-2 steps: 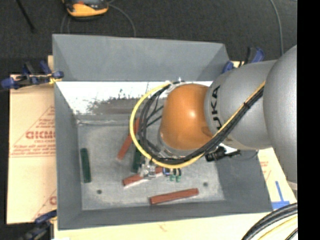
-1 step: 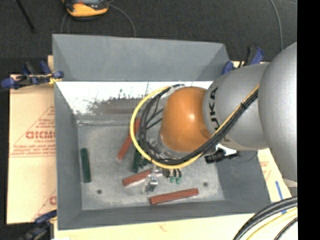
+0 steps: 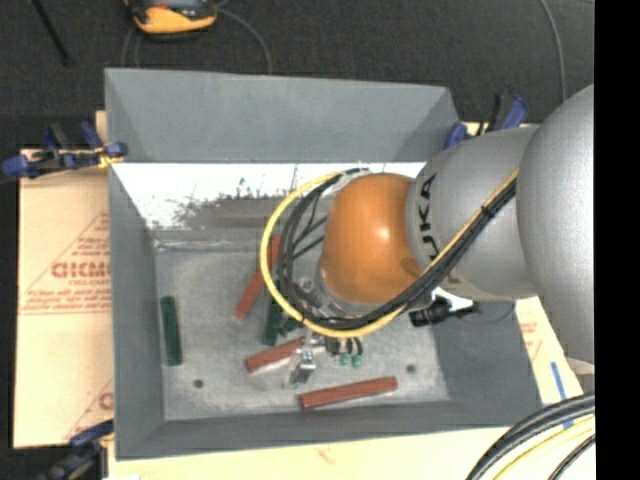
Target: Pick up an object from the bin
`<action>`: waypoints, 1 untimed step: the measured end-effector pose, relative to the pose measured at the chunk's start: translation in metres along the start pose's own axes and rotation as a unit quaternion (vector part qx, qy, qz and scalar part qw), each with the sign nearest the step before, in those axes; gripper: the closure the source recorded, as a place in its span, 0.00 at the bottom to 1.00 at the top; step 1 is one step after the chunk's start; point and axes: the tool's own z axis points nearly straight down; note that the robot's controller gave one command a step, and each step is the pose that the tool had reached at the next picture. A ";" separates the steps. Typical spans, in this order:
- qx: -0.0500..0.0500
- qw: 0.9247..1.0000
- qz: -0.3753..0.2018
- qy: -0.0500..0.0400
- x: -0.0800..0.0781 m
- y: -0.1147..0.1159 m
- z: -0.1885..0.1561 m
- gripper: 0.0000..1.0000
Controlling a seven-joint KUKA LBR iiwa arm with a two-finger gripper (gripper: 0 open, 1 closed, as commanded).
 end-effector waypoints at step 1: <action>-0.001 0.980 -0.199 -0.019 -0.024 -0.010 0.051 1.00</action>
Offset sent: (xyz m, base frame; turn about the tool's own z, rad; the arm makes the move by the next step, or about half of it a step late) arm 0.0000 0.0000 0.0000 0.0000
